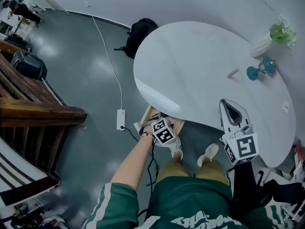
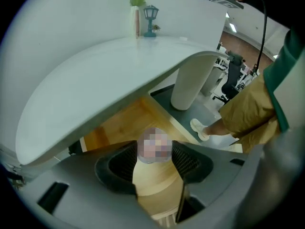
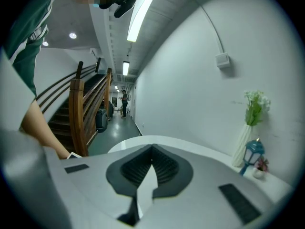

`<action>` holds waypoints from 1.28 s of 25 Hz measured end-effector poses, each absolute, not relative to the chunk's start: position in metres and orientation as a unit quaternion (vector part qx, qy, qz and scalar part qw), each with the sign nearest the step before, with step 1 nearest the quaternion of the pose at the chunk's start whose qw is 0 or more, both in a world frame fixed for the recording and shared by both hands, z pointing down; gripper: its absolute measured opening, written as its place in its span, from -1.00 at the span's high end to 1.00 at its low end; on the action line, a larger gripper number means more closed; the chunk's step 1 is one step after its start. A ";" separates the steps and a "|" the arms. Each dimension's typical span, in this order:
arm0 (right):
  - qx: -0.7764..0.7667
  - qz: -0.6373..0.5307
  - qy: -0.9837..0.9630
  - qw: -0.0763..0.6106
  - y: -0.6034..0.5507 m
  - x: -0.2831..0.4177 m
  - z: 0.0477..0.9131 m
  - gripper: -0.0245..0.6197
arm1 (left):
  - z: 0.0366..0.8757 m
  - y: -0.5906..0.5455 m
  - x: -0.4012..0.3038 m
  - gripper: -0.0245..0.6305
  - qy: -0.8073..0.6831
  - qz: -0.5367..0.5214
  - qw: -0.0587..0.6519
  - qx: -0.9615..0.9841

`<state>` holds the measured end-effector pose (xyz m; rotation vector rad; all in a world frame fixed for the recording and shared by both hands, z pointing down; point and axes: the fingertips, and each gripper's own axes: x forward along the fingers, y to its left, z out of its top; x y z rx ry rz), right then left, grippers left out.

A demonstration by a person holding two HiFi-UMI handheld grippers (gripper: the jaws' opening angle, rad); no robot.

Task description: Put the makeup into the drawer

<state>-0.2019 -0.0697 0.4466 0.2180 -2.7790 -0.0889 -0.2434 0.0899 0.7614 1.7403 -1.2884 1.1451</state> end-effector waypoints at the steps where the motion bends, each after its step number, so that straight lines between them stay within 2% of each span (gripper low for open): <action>1: 0.080 -0.031 -0.980 0.180 -0.070 -0.198 0.449 0.91 | 0.766 0.088 -0.244 0.22 -0.489 0.447 0.334 0.670; 13: 0.109 -0.030 -0.968 0.223 -0.079 -0.155 0.474 0.91 | 0.823 0.072 -0.231 0.22 -0.426 0.500 0.271 0.704; 23: 0.138 -0.032 -0.954 0.263 -0.094 -0.117 0.496 0.91 | 0.855 0.059 -0.227 0.22 -0.407 0.508 0.267 0.710; 32: 0.146 -0.030 -0.952 0.268 -0.099 -0.109 0.502 0.91 | 0.869 0.060 -0.216 0.21 -0.399 0.505 0.281 0.712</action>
